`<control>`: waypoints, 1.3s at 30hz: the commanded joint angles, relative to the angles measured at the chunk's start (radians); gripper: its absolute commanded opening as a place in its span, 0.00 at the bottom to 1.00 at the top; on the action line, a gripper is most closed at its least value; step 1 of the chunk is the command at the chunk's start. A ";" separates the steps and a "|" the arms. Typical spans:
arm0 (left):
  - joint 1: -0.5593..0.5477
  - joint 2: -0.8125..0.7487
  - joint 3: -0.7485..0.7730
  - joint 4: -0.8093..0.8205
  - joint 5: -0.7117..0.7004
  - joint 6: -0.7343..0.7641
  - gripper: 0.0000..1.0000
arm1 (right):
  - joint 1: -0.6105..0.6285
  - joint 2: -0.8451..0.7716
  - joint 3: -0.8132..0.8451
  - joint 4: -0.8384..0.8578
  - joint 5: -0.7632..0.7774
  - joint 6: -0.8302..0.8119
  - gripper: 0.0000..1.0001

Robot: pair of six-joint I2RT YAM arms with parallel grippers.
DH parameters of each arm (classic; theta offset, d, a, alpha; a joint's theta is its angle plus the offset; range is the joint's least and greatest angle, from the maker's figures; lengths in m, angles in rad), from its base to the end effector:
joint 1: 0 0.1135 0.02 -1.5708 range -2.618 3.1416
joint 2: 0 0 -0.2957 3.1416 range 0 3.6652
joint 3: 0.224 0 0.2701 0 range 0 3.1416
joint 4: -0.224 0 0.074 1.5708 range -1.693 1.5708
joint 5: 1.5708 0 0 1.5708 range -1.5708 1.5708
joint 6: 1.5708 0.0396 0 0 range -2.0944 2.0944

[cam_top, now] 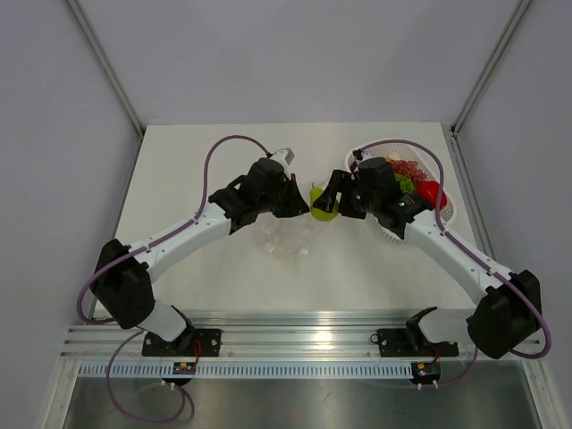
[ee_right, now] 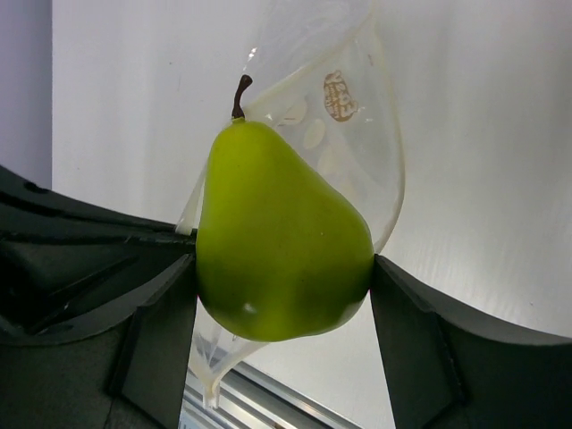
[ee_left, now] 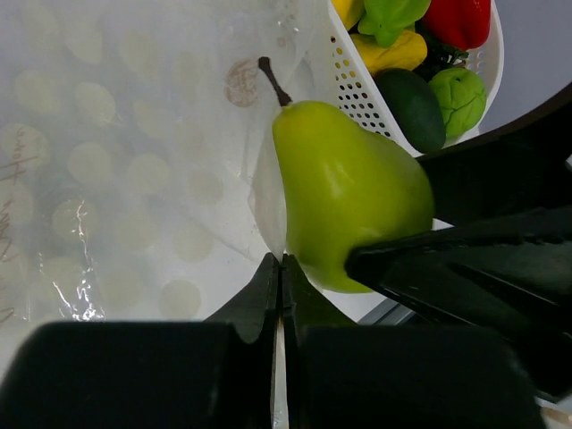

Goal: Place the food in the zip-top bag and seal the zipper
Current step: Place the fake fruit in the zipper food storage bag, then pick up the fake fruit from the bin.

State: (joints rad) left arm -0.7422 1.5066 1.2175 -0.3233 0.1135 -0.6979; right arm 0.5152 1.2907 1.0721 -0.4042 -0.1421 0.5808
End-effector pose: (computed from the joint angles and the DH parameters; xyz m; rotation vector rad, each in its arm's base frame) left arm 0.2647 -0.2489 0.3259 0.1207 2.3346 -0.9004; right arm 0.2586 0.1528 0.3331 -0.0085 2.2941 0.7520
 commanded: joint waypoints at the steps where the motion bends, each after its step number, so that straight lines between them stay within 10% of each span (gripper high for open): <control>1: -0.003 -0.042 0.053 0.043 0.043 -0.014 0.00 | 0.011 0.021 0.028 0.054 0.042 0.007 0.73; 6: -0.002 -0.051 0.050 0.058 0.051 -0.032 0.00 | 0.011 0.019 0.032 0.039 0.053 0.004 0.99; 25: 0.030 -0.088 0.008 0.092 0.068 -0.078 0.00 | -0.134 -0.126 0.088 -0.291 0.501 -0.111 0.78; 32: 0.052 -0.124 -0.021 0.098 0.069 -0.078 0.00 | -0.379 -0.157 -0.001 -0.331 0.455 -0.168 1.00; 39: 0.055 -0.132 -0.039 0.105 0.072 -0.075 0.00 | -0.487 -0.087 -0.040 -0.299 0.362 -0.157 0.99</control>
State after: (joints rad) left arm -0.6907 1.4094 1.1851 -0.2718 0.1600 -0.7689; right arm 0.0662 1.1828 1.0431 -0.7235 0.2661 0.4370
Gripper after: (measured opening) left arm 0.008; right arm 0.993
